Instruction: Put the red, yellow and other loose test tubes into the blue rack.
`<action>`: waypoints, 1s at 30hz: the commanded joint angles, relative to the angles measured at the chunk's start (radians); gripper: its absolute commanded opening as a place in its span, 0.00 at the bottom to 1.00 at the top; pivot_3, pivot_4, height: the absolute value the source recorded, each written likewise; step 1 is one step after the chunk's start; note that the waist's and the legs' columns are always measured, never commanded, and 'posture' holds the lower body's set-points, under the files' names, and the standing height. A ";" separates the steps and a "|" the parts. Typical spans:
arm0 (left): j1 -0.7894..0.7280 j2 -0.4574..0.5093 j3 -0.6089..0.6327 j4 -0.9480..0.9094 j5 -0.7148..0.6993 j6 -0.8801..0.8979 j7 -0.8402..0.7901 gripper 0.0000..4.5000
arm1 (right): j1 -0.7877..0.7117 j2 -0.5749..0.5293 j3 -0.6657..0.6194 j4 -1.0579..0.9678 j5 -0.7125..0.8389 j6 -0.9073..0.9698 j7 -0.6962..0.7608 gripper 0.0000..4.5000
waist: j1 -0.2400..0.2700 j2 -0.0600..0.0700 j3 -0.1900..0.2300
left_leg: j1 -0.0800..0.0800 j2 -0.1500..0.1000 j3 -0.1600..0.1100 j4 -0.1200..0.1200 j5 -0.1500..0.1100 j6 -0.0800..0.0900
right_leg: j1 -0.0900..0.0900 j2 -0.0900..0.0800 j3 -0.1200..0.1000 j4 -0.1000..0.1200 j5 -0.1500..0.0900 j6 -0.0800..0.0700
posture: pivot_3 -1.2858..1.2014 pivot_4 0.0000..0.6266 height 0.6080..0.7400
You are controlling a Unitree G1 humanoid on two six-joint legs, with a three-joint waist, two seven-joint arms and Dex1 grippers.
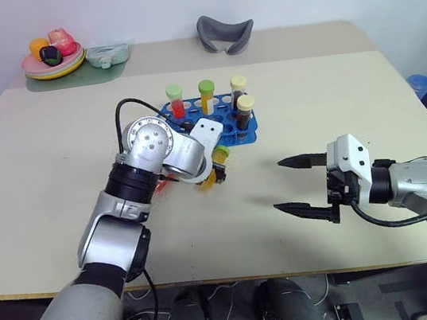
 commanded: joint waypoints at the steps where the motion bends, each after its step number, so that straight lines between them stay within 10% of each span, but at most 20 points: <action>1: -0.007 0.003 -0.012 0.010 -0.096 0.008 0.071 1.00 | -0.017 0.009 0.000 -0.004 -0.003 -0.021 0.002 0.99 | 0.000 0.000 0.000 | 0.000 0.000 0.000 0.000 0.000 0.000 | 0.000 0.000 0.000 0.000 0.000 0.000 | 0.52 0.24 0.47; 5: -0.005 -0.002 0.006 0.018 -0.124 0.008 0.128 1.00 | -0.021 0.015 0.003 0.001 -0.011 -0.023 0.001 0.99 | 0.000 0.000 0.000 | 0.000 -0.002 -0.002 0.000 0.000 0.000 | 0.001 -0.001 -0.001 0.000 -0.001 0.001 | 0.52 0.24 0.47; 10: -0.012 -0.011 0.017 0.027 -0.128 0.008 0.162 0.60 | -0.025 0.021 0.006 0.000 -0.016 -0.023 -0.004 1.00 | 0.000 0.000 0.000 | 0.000 -0.007 -0.008 0.000 0.000 0.000 | 0.002 -0.002 -0.001 0.000 -0.001 0.001 | 0.52 0.24 0.47; 30: -0.081 -0.062 0.072 0.199 0.019 0.008 0.076 0.60 | -0.040 0.028 0.002 0.016 -0.029 -0.022 0.000 1.00 | 0.002 0.000 0.000 | 0.000 -0.014 -0.022 0.000 0.001 -0.001 | 0.006 -0.004 -0.002 0.000 -0.002 0.003 | 0.52 0.24 0.47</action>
